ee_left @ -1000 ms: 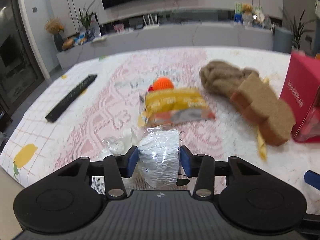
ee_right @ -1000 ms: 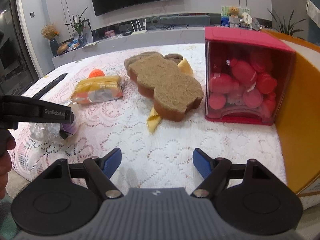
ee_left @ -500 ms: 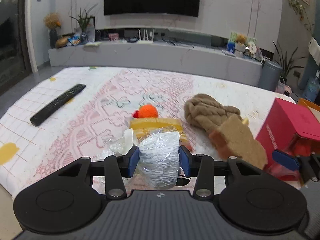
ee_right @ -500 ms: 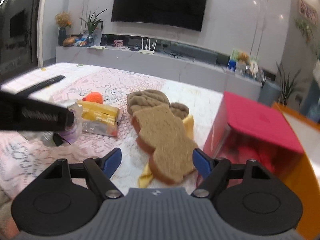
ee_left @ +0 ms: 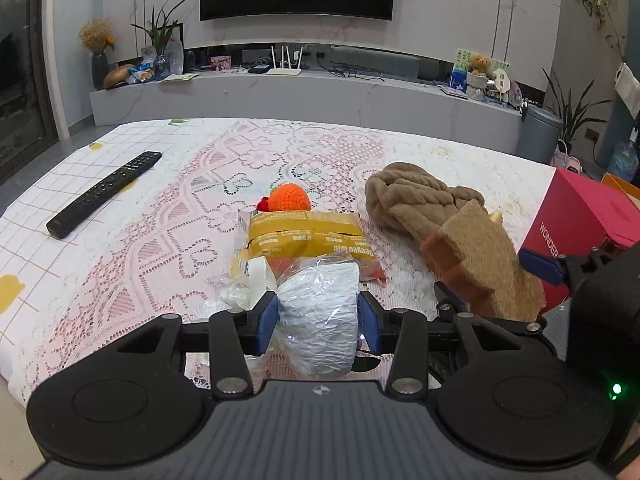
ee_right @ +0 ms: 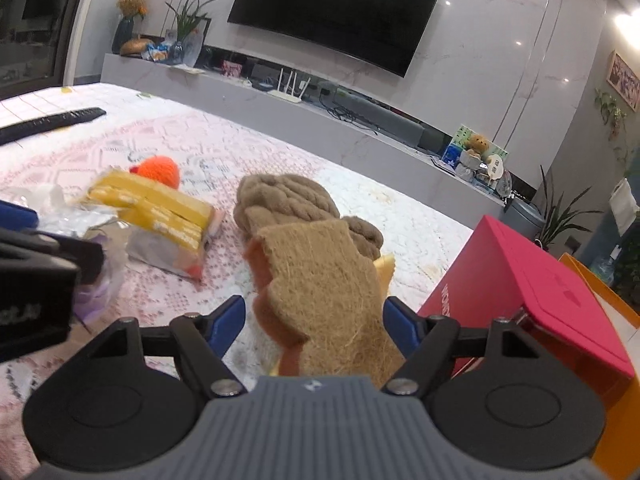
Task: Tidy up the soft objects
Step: 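Grasp the clear plastic wrap with the left gripper, then grasp the brown bread-shaped sponge with the right gripper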
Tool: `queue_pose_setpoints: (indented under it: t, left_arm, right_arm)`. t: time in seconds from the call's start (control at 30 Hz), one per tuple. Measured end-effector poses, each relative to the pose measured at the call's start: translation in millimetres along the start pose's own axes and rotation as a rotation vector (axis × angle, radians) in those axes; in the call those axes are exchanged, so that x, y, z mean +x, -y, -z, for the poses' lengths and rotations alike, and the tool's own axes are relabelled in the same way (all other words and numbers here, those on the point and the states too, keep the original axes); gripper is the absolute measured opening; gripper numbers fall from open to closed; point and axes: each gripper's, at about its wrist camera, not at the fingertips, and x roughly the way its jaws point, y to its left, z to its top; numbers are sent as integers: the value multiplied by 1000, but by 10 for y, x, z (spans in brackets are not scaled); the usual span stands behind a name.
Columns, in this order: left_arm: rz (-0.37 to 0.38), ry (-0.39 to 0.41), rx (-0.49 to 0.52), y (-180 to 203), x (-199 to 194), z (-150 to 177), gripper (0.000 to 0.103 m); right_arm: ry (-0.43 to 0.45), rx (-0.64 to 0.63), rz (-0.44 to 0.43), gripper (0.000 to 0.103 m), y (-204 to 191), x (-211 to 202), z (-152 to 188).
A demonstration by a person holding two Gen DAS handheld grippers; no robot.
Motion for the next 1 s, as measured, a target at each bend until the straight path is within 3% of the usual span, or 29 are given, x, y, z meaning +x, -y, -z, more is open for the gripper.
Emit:
queue_pose_setpoints:
  t: [0.07,0.13,0.17,0.2,0.23,0.33,0.53,0.7,0.87,1.0]
  left_arm:
    - [0,1,1,2,-1,4,49]
    - [2,2,5,11,-8,15,49]
    - [1,4,10,16,-11,24,49]
    - [-4,8,22,23,-11,35,49]
    - [-7,13,33,29,-7,43,49]
    - [-1,15,40,24,-12,63,49]
    - [46,91,41,25,-166,62,49]
    - [85,144,58,60,-283,57,49]
    - [111,148,46,30,-405,114,49]
    - [180,154,-8,-30,-538,147,48]
  right_arm:
    - [-10,0,-13,63,-2,25,14]
    - [-2,2,-8,60,14,10,21]
    - [0,7,-12,52,24,-2,24]
    - [7,8,-14,51,31,-23,22]
    - [16,4,-10,42,30,-51,18]
    - [54,-17,0,32,8,-160,6]
    - [116,16,15,29,77,-441,22]
    - [136,50,-20,29,145,-718,101]
    - [121,76,-69,29,196,-977,172]
    - [129,118,-83,29,281,-1200,198]
